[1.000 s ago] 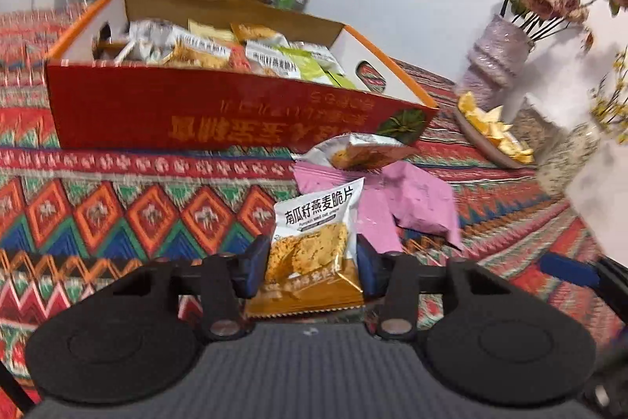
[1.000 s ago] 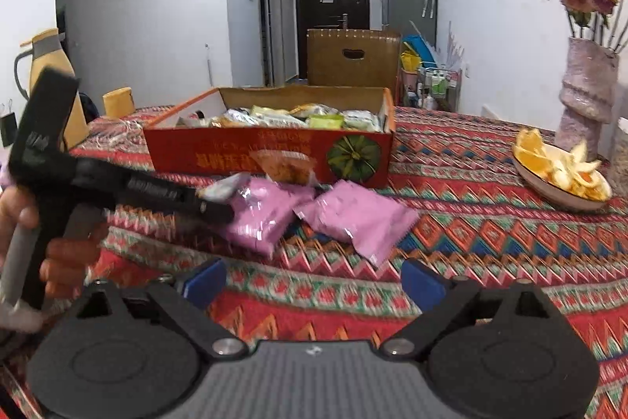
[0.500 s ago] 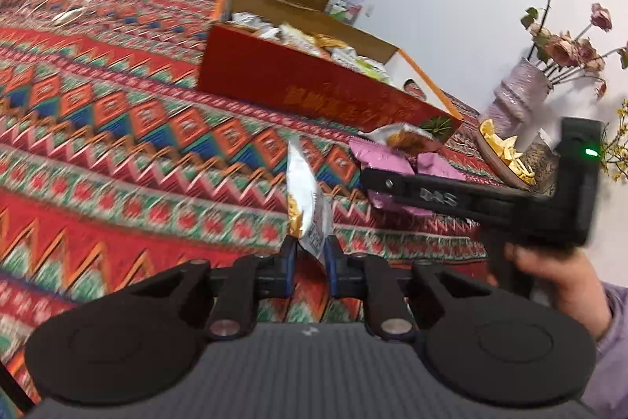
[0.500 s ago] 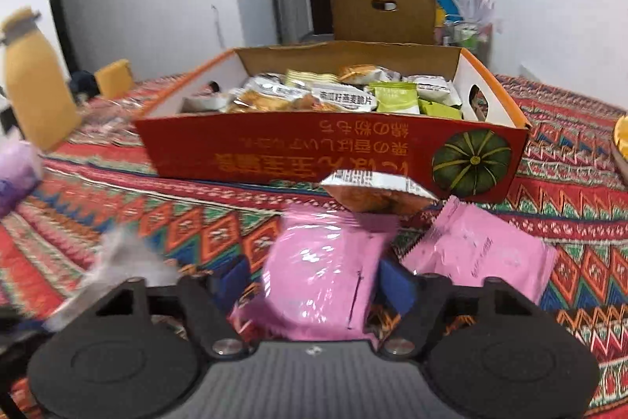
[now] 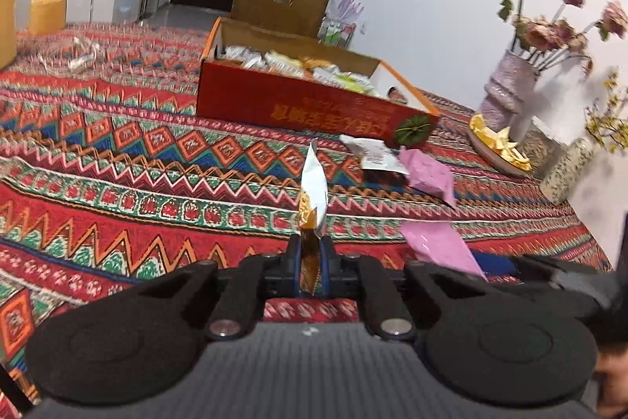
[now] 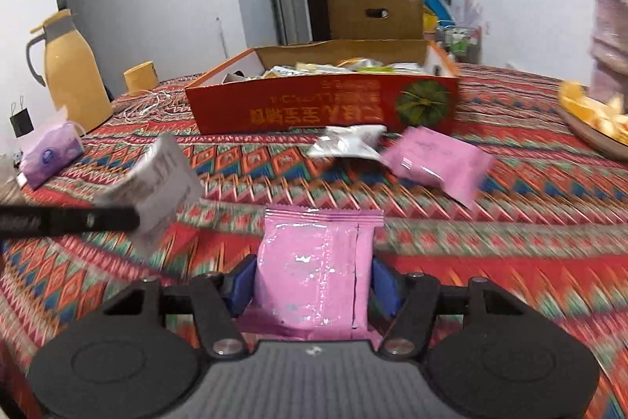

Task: Organize snacks
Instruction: 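Grasp a pink packet with the right tool while the left tool grasps a white wrapper, then carry both packets into the box and open both tools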

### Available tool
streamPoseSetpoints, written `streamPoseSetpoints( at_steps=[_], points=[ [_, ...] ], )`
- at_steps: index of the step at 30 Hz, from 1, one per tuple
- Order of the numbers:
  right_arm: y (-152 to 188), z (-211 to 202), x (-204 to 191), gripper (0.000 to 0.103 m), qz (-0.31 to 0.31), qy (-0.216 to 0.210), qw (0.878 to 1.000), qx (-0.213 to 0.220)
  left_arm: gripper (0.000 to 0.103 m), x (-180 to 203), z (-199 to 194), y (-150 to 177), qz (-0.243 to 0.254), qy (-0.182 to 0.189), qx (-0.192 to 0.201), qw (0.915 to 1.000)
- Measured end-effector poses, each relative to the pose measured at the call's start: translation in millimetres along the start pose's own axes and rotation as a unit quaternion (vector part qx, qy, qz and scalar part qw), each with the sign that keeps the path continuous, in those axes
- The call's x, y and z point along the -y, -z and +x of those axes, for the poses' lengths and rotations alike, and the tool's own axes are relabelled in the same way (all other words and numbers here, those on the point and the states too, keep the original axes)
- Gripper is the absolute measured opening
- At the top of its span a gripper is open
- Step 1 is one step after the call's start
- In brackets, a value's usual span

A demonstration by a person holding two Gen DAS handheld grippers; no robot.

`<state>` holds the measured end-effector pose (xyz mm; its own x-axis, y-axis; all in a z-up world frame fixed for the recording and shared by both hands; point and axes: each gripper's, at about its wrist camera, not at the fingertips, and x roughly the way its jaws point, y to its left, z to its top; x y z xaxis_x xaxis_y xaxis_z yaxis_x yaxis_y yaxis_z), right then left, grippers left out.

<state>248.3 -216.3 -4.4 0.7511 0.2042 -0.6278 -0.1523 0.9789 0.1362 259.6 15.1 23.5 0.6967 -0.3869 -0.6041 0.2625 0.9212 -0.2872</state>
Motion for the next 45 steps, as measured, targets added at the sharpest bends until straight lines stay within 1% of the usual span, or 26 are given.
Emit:
streamPoseSetpoints(
  at_steps=[4,7,9,12,15,18,21,23,27,29,32,35,38,40,43,45],
  points=[
    [24.3,-48.2,7.3,0.061,-0.004,0.022,1.0,0.019,0.01,14.4,-24.6,6.9,0.009,0.008,0.017,0.9998],
    [32.3,-67.6,14.2,0.061,-0.005,0.031,0.999,0.038,0.01,23.3,-37.3,9.7,0.015,0.001,0.026,0.9995],
    [35.8,-76.4,18.4,0.061,0.0,0.027,0.998,0.048,0.01,30.9,-44.6,11.9,0.021,-0.004,0.031,0.9993],
    [38.6,-79.9,21.4,0.061,0.001,0.018,0.998,0.057,0.01,39.0,-52.3,16.6,0.028,-0.006,0.037,0.9989],
    [41.0,-79.2,23.2,0.061,0.003,0.005,0.998,0.059,0.01,44.5,-55.2,21.4,0.029,-0.012,0.035,0.9989],
    [39.7,-77.5,26.1,0.061,0.003,-0.003,0.998,0.061,0.01,47.3,-57.4,20.0,0.032,-0.016,0.035,0.9987],
    [26.9,-80.2,31.3,0.061,-0.004,-0.012,0.997,0.073,0.01,44.0,-58.3,3.7,0.03,-0.005,0.041,0.9987],
    [10.2,-82.3,36.6,0.061,-0.016,-0.016,0.996,0.092,0.01,38.0,-56.5,-18.8,0.033,0.003,0.052,0.9981],
    [-34.0,-71.8,48.0,0.061,-0.047,-0.02,0.993,0.109,0.01,30.9,-43.9,-68.3,0.06,-0.001,0.081,0.9949],
    [-60.1,-61.7,53.1,0.061,-0.06,-0.026,0.991,0.114,0.01,26.1,-29.0,-99.8,0.073,-0.01,0.091,0.9931],
    [-103.4,-34.5,61.9,0.061,-0.07,-0.028,0.99,0.118,0.01,17.1,4.3,-142.3,0.083,-0.018,0.091,0.9922],
    [-141.1,7.6,72.2,0.061,-0.061,-0.024,0.991,0.116,0.01,-0.3,48.2,-179.2,0.083,-0.01,0.085,0.9929],
    [-169.4,60.3,78.8,0.061,-0.061,-0.006,0.993,0.098,0.01,-17.4,100.0,-207.8,0.079,-0.044,0.074,0.9932],
    [-182.9,91.6,83.4,0.061,-0.058,0.003,0.995,0.082,0.01,-26.2,130.3,-221.0,0.079,-0.057,0.062,0.9933],
    [-194.6,132.8,90.8,0.061,-0.054,0.02,0.996,0.063,0.01,-37.2,178.9,-234.9,0.086,-0.08,0.04,0.9923],
    [-198.7,154.5,94.6,0.061,-0.052,0.026,0.997,0.052,0.01,-42.9,202.0,-238.2,0.089,-0.081,0.028,0.9924]
  ],
)
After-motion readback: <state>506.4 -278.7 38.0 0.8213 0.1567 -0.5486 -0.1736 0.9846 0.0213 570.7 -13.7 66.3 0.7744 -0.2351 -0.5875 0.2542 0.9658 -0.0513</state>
